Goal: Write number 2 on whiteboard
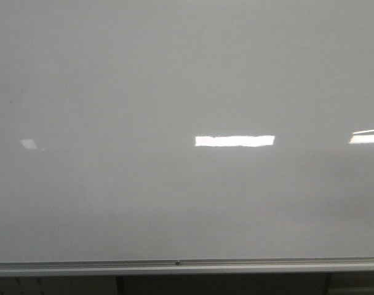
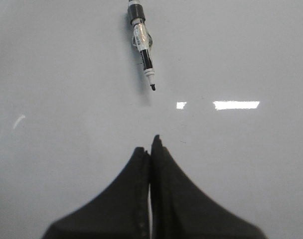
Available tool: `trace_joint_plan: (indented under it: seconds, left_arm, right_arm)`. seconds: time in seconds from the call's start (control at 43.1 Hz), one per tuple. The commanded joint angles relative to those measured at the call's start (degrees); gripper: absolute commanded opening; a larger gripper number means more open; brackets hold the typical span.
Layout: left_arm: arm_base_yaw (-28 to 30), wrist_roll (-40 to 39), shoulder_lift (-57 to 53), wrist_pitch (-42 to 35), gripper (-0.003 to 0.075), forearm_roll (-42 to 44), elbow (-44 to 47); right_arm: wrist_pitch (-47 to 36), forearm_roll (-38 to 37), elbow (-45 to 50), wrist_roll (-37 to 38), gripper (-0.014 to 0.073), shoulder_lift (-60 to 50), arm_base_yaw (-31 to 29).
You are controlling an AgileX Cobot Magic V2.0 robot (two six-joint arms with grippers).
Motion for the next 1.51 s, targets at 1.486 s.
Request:
trace_joint_plan:
  seconds: [1.486]
  left_arm:
    - [0.0, -0.4, -1.0, -19.0, -0.0019, -0.1, -1.8]
  right_arm:
    - [-5.6, 3.2, -4.3, 0.0, -0.0062, -0.5, -0.3]
